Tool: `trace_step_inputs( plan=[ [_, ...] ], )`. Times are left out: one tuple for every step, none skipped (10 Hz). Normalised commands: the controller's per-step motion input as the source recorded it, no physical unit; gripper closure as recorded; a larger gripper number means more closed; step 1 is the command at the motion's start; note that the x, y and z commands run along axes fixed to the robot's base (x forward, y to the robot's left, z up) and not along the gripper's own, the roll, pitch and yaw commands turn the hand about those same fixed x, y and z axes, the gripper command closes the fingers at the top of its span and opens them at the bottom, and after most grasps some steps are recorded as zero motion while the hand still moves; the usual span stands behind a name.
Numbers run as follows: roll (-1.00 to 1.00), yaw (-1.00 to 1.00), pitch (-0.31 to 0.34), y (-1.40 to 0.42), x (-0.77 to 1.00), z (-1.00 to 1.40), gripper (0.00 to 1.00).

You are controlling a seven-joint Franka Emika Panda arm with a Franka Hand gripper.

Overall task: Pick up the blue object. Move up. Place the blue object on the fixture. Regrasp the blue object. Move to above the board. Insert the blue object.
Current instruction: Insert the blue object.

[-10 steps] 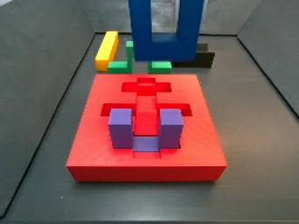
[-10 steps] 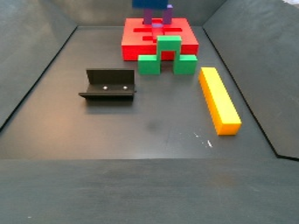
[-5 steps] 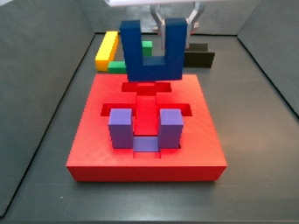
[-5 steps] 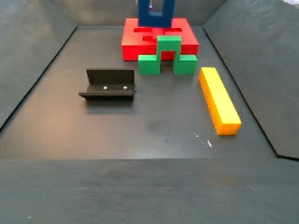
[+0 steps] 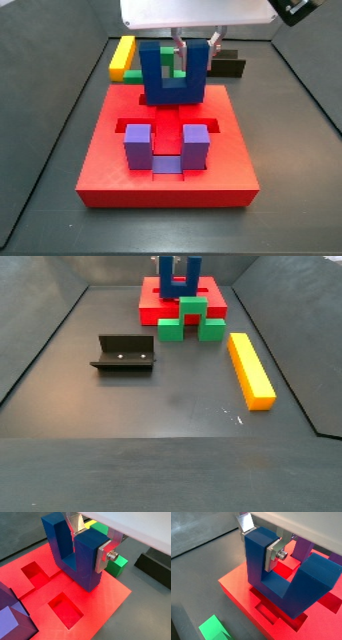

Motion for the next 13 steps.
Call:
trace_step_inputs(
  plan=[
    [0.00,-0.08,0.000,0.14,0.00,-0.06,1.00],
    [0.00,-0.20,0.000,0.20,0.00,0.00,1.00],
    [0.00,-0.17,0.000,0.15,-0.03,-0.08,1.00],
    [0.00,-0.08,-0.003,0.03,-0.04,-0.09,1.00],
    [0.00,0.00,-0.007,0.00,-0.11,-0.07,1.00],
    [0.00,0.00,-0.019,-0.04,-0.10,-0.04,1.00],
    [0.00,0.00,-0.037,-0.02,-0.12,-0.06,1.00],
    [0.00,0.00,-0.049,-0.01,-0.11,-0.08,1.00],
    [0.00,0.00,-0.059,-0.01,-0.11,-0.11,1.00],
    [0.00,0.00,-0.074,-0.04,-0.20,-0.14,1.00],
    [0.00,0.00,-0.050,-0.10,-0.14,-0.12,1.00],
    [0.00,0.00,-0.039,-0.09,-0.11,-0.17,1.00],
    [0.00,0.00,-0.049,-0.09,0.00,-0.15,1.00]
  ],
)
